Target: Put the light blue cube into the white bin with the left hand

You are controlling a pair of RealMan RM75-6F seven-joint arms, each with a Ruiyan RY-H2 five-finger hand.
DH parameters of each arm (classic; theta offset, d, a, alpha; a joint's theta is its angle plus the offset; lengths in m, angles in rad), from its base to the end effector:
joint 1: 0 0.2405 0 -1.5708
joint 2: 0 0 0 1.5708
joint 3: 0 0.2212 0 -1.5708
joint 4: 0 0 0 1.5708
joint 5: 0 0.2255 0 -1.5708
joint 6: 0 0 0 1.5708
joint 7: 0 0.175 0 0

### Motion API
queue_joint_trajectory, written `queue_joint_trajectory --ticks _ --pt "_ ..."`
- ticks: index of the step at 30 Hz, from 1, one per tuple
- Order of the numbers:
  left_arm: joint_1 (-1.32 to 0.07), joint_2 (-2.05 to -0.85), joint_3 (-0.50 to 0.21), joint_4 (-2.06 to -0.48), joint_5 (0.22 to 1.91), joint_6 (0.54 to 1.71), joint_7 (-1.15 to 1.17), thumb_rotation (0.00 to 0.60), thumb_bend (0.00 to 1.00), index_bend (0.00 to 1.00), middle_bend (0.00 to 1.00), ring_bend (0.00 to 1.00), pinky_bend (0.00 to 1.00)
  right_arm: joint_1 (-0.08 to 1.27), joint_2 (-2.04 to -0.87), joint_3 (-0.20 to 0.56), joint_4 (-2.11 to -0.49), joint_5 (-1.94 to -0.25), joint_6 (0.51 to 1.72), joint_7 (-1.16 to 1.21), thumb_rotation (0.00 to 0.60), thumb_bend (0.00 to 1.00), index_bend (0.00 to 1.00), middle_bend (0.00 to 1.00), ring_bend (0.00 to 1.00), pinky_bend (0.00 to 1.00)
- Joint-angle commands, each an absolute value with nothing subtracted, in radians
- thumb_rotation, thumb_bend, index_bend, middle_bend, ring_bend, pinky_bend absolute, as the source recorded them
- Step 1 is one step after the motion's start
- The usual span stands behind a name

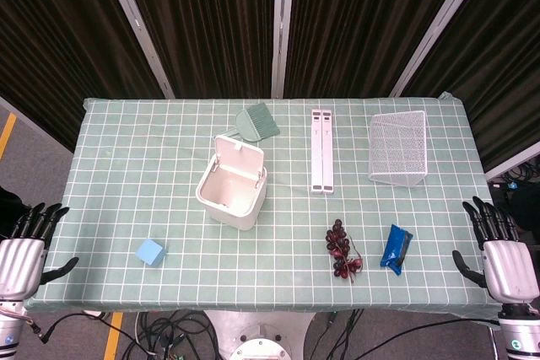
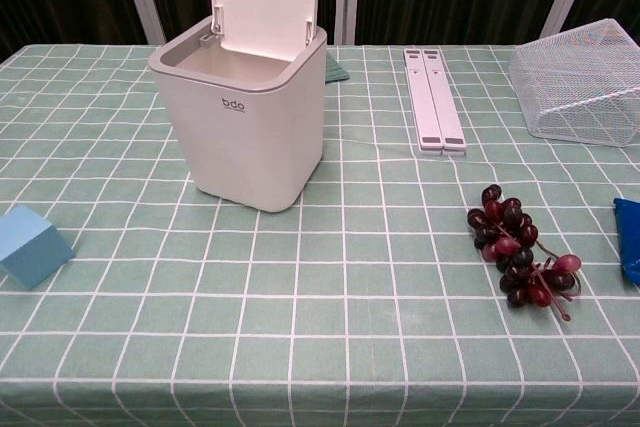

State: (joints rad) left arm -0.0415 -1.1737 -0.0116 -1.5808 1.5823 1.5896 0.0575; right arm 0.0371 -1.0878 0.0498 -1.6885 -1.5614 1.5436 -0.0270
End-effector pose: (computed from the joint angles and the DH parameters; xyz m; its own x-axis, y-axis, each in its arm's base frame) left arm -0.2776 0.1892 0.1214 0.4280 -0.0488 0.9024 0.9015 -0.0473 -0.4302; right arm -0.2684 -0.1962 0.1367 0.3809 0.0363 0.9239 -0.9237 -0.0301 0.3820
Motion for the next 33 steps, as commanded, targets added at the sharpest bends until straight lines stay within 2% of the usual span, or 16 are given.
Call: queue_joint_trajectory --ticks 1,11,19,25,33 --pt "-0.046 -1.168 -0.013 -1.587 1.585 1.584 0.064 0.600 0.12 0.14 0.12 0.06 0.17 0.036 -1.090 0.050 -1.684 -1.563 1.546 -0.024 0.600 0.24 0.00 0.00 0.00 0.00" --pt "-0.097 -1.160 0.022 -1.628 1.665 1.510 0.058 0.600 0.09 0.14 0.12 0.06 0.17 0.031 -1.072 0.057 -1.688 -1.567 1.565 -0.022 0.600 0.24 0.00 0.00 0.00 0.00" --pt "-0.212 -1.203 0.068 -1.649 1.747 1.314 0.088 0.600 0.07 0.14 0.12 0.06 0.17 0.033 -1.048 0.075 -1.696 -1.548 1.569 -0.014 0.600 0.24 0.00 0.00 0.00 0.00" --pt "-0.279 -1.241 0.068 -1.656 1.700 1.172 0.124 0.600 0.07 0.14 0.12 0.06 0.17 0.035 -1.040 0.078 -1.696 -1.545 1.567 -0.006 0.600 0.24 0.00 0.00 0.00 0.00" --pt "-0.314 -1.276 0.060 -1.628 1.606 1.082 0.136 0.600 0.07 0.14 0.12 0.06 0.24 0.031 -1.048 0.073 -1.672 -1.534 1.558 0.015 0.600 0.24 0.00 0.00 0.00 0.00"
